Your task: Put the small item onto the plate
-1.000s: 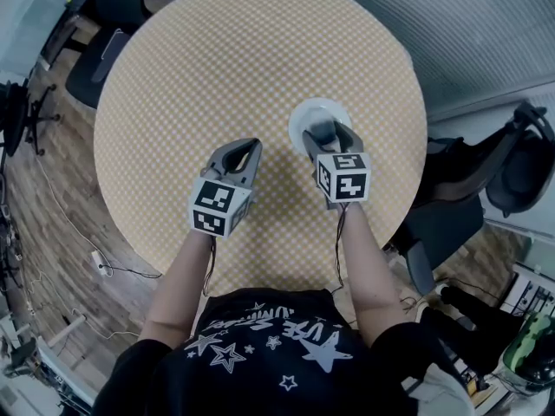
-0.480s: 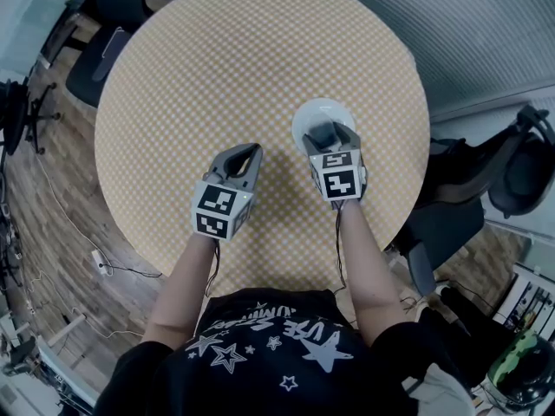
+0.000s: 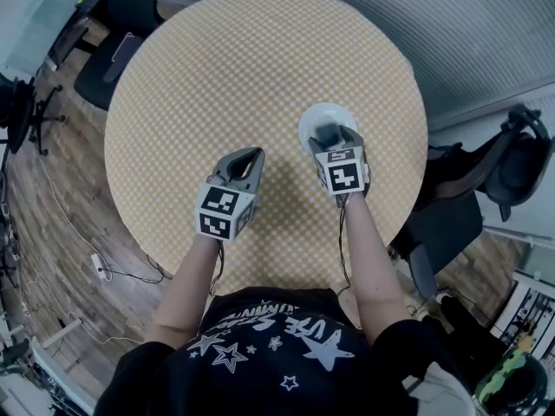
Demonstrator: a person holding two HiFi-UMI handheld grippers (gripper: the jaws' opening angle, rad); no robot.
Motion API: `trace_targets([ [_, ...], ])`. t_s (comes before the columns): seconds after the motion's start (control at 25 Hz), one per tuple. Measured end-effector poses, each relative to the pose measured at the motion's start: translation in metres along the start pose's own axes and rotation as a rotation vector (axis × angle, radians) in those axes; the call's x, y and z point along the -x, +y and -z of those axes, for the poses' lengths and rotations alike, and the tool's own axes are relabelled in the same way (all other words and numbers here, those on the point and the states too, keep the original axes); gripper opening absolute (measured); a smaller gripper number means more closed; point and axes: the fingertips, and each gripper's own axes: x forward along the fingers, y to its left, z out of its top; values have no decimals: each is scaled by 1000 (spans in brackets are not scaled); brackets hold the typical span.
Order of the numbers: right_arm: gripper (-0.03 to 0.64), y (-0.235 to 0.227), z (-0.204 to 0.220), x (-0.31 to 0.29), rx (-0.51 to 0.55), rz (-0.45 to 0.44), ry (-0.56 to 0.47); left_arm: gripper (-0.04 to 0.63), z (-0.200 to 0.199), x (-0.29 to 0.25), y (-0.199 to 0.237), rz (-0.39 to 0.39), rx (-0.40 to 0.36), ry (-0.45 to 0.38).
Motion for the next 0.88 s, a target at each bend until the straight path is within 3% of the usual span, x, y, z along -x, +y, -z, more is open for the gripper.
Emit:
trace_targets([
  [0.24, 311, 7, -16, 34, -15, 36, -55, 8, -11, 30, 1, -9, 14, -53],
  [0.44, 311, 15, -41, 91, -23, 135, -200, 8, -20, 65, -13, 12, -1, -107],
  [0.8, 308, 69, -52, 161, -75, 79, -298, 8, -26, 123, -28, 47, -39, -163],
  [0.88, 267, 79, -48, 169, -95, 83, -304, 8, -26, 135, -29, 54, -48, -172],
])
